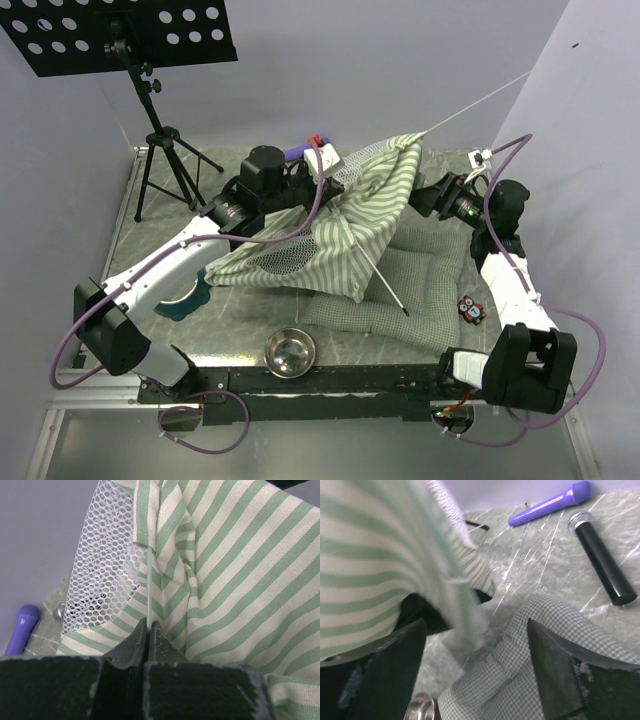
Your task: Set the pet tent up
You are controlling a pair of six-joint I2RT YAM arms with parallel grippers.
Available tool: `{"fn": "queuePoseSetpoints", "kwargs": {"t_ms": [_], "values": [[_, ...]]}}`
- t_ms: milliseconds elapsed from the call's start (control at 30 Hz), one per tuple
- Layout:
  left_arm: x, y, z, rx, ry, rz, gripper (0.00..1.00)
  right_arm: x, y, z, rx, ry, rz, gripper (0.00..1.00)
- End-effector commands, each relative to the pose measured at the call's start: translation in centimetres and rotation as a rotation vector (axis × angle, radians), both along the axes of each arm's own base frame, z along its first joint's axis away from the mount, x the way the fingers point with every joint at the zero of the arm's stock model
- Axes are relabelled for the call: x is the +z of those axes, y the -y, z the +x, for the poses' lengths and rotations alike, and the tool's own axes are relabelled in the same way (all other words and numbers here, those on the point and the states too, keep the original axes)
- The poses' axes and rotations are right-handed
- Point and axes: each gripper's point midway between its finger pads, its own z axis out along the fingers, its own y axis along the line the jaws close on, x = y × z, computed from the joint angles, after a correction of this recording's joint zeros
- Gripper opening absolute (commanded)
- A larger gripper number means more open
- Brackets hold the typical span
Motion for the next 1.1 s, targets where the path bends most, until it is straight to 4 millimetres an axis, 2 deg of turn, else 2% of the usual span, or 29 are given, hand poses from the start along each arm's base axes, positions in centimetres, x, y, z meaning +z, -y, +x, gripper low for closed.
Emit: {"fn": "queuePoseSetpoints", "kwargs": {"t_ms": [0,67,167,200,367,400,500,600,833,900,1000,1067], "values": [[7.3,-0.4,-1.7,-0.054,0.086,-0.174,0.01,2.8,0.0,1.5,-0.029,0.112,0.035,0.79],[7.2,-0.4,-2.1,-0.075,0.075,-0.177,0.01,4.7,-0.1,1.9,-0.017,0.147,0.067,0.44],[6.0,-1.2,-2.0,-0.062,0.052,-0.152,0.01,8.3,0.3,2.5,-0.021,0.221,0.067,0.05],[5.4,-1.6,-1.9,-0.056,0.052,-0.135,0.01,9.2,0.5,2.6,-0.028,0.240,0.065,0.00],[3.0,-4.9,-1.3,-0.021,0.062,-0.076,0.01,14.9,2.0,2.7,-0.079,0.340,0.077,0.00],[2.2,-5.3,-1.3,-0.020,0.064,-0.054,0.01,16.6,2.1,2.7,-0.085,0.374,0.081,0.00],[2.1,-6.0,-1.0,-0.018,0.121,-0.024,0.01,20.7,2.2,2.5,-0.091,0.452,0.110,0.00],[3.1,-6.0,-0.2,-0.012,0.186,-0.016,0.01,24.6,2.3,2.3,-0.095,0.517,0.148,0.00],[6.0,-3.6,1.3,-0.068,0.263,-0.101,0.01,32.4,2.3,1.2,-0.075,0.663,0.209,0.00],[7.1,-2.3,1.8,-0.094,0.258,-0.152,0.01,33.9,2.4,0.9,-0.081,0.691,0.208,0.00],[7.4,0.3,2.5,-0.153,0.247,-0.194,0.01,35.9,2.3,0.2,-0.088,0.743,0.186,0.00],[6.8,2.0,2.6,-0.193,0.251,-0.185,0.16,36.3,2.1,-0.1,-0.085,0.766,0.151,0.00]]}}
